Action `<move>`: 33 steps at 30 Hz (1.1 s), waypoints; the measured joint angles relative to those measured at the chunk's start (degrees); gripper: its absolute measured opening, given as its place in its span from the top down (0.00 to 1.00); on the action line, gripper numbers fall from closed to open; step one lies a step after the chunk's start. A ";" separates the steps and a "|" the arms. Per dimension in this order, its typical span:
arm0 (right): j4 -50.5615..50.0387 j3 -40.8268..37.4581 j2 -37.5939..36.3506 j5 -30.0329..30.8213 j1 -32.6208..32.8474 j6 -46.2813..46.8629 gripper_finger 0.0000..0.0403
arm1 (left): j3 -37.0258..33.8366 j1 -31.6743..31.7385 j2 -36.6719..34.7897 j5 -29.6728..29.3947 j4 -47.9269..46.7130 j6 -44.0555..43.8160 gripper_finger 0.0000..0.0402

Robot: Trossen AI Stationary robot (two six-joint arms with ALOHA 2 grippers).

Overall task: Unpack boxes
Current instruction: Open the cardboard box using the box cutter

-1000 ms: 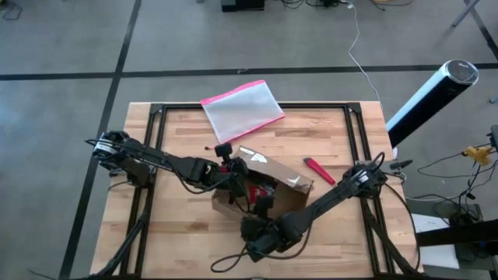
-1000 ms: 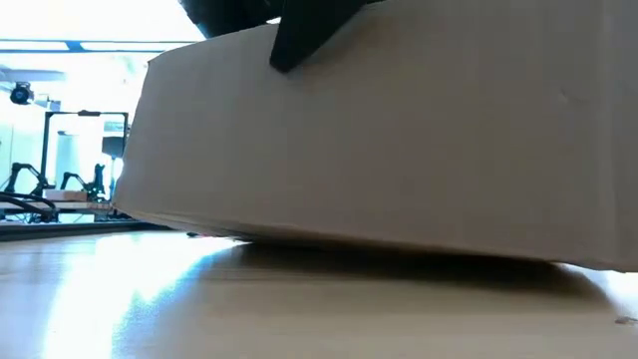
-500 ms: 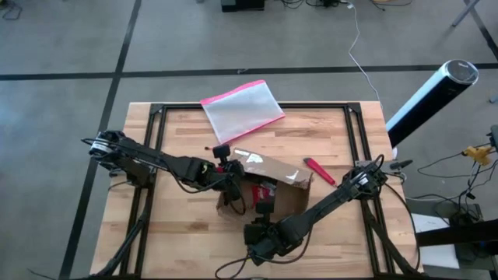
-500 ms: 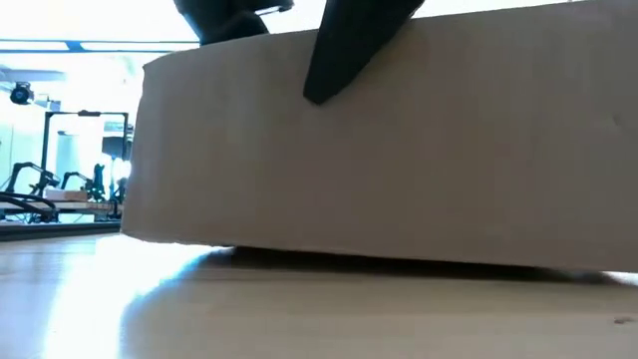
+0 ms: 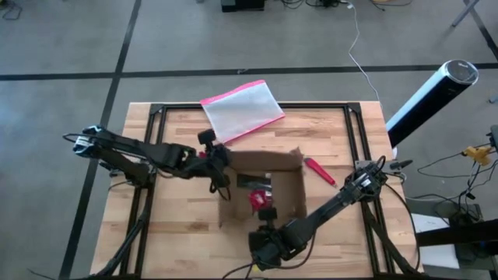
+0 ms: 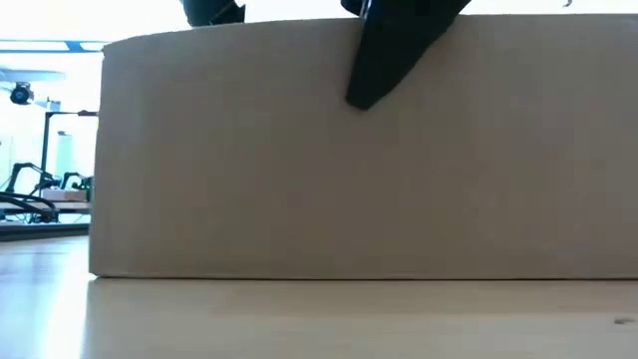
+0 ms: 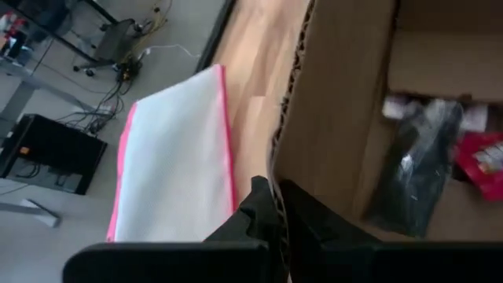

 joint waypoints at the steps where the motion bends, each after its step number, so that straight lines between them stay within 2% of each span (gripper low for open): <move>1: 0.00 -0.02 0.00 0.04 0.17 -0.07 1.00 | 0.04 -0.01 -0.75 0.00 -0.04 -0.02 1.00; 7: -0.22 -0.09 -0.09 0.05 1.01 -4.16 1.00 | 0.04 0.11 -3.38 1.22 -3.72 -0.77 1.00; 14: -0.31 -0.09 -0.13 0.07 1.61 -4.71 1.00 | -0.02 2.21 -3.89 1.67 -13.21 -6.06 1.00; 17: -0.31 -0.11 -0.13 0.20 1.82 -5.15 1.00 | -0.60 3.58 -3.88 3.73 -15.38 -7.75 1.00; 25: -0.20 -0.09 -0.22 -0.17 2.00 -5.68 1.00 | -7.81 6.60 -3.86 7.92 -14.25 -7.91 1.00; 33: -0.03 -0.09 -0.22 -0.20 2.05 -5.81 1.00 | -16.36 7.72 -3.86 13.87 -7.56 -6.72 0.96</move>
